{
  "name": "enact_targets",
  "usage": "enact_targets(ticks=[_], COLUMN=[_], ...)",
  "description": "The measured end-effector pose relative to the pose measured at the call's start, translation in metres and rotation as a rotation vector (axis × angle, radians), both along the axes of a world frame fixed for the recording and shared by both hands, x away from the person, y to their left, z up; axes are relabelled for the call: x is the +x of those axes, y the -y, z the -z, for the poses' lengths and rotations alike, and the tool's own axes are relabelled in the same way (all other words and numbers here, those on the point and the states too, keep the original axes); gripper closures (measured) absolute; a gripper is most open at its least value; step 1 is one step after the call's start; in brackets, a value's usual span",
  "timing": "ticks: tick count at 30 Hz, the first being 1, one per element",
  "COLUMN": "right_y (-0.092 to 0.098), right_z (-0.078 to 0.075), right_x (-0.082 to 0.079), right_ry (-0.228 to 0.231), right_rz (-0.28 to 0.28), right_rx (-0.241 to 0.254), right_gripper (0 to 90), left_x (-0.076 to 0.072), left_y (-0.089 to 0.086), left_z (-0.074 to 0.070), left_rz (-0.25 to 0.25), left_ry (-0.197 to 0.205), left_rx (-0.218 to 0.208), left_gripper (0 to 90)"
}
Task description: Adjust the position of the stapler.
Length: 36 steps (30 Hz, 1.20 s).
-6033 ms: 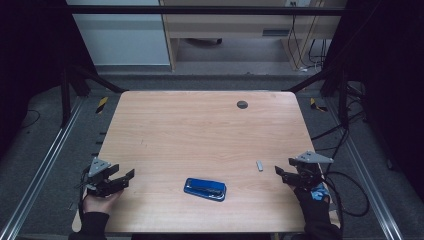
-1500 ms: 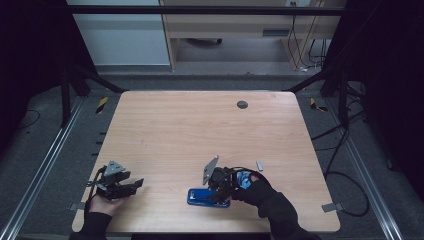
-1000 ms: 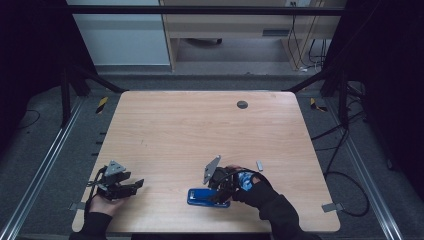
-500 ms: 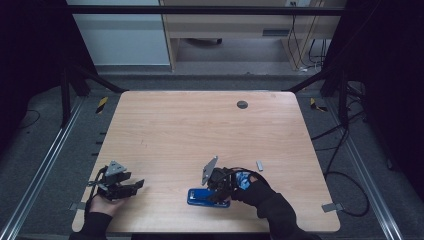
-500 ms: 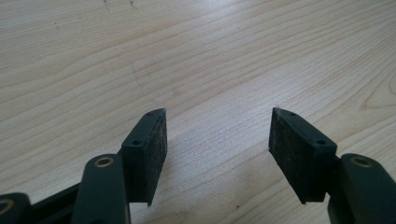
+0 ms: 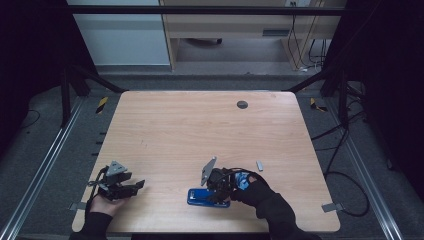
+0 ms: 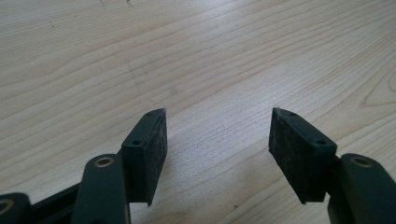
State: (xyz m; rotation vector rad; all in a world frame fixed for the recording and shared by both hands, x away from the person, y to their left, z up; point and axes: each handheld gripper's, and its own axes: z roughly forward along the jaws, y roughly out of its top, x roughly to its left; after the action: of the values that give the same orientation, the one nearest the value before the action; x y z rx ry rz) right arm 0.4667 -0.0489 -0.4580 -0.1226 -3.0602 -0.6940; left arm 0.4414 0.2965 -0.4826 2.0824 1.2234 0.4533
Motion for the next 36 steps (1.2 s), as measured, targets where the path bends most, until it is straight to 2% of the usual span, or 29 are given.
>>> enact_targets(ticks=[5,10,16,26,28,31,36], right_y=[0.000,0.001,0.003,0.005,0.007,0.012,0.023], right_z=[-0.001,-0.001,-0.002,-0.001,-0.002,-0.009,-0.021], right_x=[-0.002,-0.003,-0.006,-0.008,-0.007,-0.008,-0.012], right_ry=[0.025,0.030,0.044,0.041,0.028,0.038,0.053], right_rz=[-0.013,-0.022,-0.005,0.026,0.036,0.052,0.094], right_rx=[0.002,-0.002,-0.010,0.012,0.040,0.095,0.179], right_gripper=[65.8,65.9,65.9,64.3,58.9,55.7,55.3], left_x=[0.000,0.000,0.000,0.000,0.000,0.000,-0.002], left_y=[0.000,0.000,0.000,0.001,0.001,0.001,0.003], left_z=[0.000,0.000,0.000,0.000,0.000,-0.001,-0.005], left_rz=[-0.001,0.001,0.002,0.004,0.003,0.004,0.014], left_ry=[0.000,-0.002,-0.002,-0.001,0.000,0.003,0.013], left_rx=[-0.001,-0.002,-0.002,-0.004,-0.006,-0.008,-0.018], left_gripper=[37.2,37.3,37.3,37.3,37.2,37.2,37.2])
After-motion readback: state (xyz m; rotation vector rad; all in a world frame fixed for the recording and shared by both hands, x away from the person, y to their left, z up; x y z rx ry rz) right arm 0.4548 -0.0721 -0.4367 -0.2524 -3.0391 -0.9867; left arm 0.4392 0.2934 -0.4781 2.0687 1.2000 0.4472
